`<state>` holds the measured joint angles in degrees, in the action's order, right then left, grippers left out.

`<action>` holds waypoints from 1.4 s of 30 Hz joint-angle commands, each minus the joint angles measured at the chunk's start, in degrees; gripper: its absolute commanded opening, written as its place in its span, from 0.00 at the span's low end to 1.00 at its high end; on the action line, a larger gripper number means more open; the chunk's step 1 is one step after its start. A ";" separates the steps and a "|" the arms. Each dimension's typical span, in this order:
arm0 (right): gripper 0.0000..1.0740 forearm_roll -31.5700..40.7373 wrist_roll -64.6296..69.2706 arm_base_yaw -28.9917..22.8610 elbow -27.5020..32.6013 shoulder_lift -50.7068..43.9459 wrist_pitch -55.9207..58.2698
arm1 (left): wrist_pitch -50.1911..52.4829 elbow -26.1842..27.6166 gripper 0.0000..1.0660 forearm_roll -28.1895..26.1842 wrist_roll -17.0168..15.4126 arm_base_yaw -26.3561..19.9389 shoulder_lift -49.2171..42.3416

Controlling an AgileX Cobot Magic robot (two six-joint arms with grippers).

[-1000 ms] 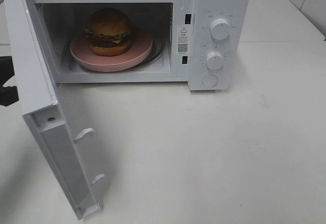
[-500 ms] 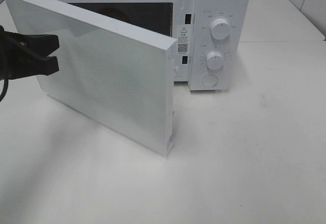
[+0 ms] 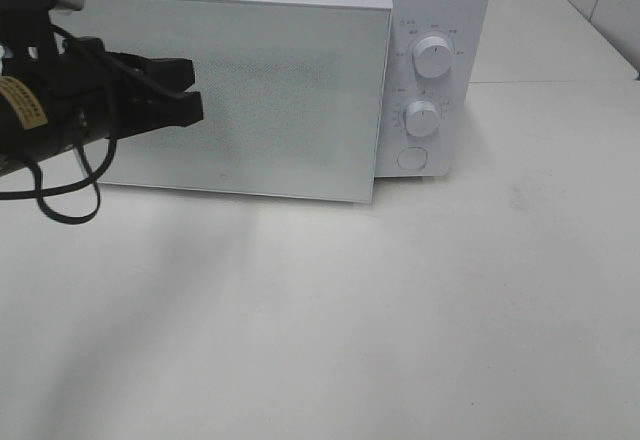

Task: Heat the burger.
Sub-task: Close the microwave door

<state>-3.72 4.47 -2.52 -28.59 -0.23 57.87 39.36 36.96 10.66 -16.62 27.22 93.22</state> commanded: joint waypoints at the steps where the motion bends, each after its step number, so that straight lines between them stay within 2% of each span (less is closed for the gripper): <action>1: 0.71 0.00 -0.11 0.40 0.06 -1.49 -0.92 | -0.29 2.98 0.00 -6.07 3.04 2.86 2.12; 2: 0.71 0.00 -0.11 0.40 0.06 -1.49 -0.92 | -0.29 2.98 0.00 -6.07 3.04 2.86 2.12; 4: 0.71 0.00 -0.11 0.40 0.06 -1.49 -0.92 | -1.78 6.42 0.00 -11.75 7.39 5.67 4.35; 5: 0.71 0.00 -0.11 0.40 0.06 -1.49 -0.92 | -1.78 6.42 0.00 -11.75 7.39 5.67 4.35; 7: 0.71 0.00 -0.11 0.40 0.06 -1.49 -0.92 | -2.52 8.94 0.00 -15.70 11.06 7.45 6.13; 8: 0.71 0.00 -0.11 0.40 0.06 -1.49 -0.92 | -2.52 8.94 0.00 -15.70 11.06 7.45 6.13; 10: 0.71 0.00 -0.11 0.40 0.06 -1.49 -0.92 | -2.52 11.57 0.00 -19.71 14.04 8.94 7.68; 14: 0.71 0.00 -0.11 0.40 0.06 -1.49 -0.92 | -2.69 13.87 0.00 -21.94 15.41 9.63 9.57; 21: 0.71 0.00 -0.11 0.40 0.06 -1.49 -0.92 | -5.16 19.94 0.00 -22.69 15.30 9.91 13.58; 36: 0.71 0.00 -0.11 0.40 0.06 -1.49 -0.92 | -5.79 28.13 0.00 -24.64 15.41 9.85 19.77; 42: 0.71 0.00 -0.17 0.40 0.06 -1.49 -0.92 | -6.30 32.09 0.00 -24.98 16.62 9.22 21.72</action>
<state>-3.72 4.47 -2.52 -28.59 -0.23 57.87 28.30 67.27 -9.57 0.00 38.45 114.53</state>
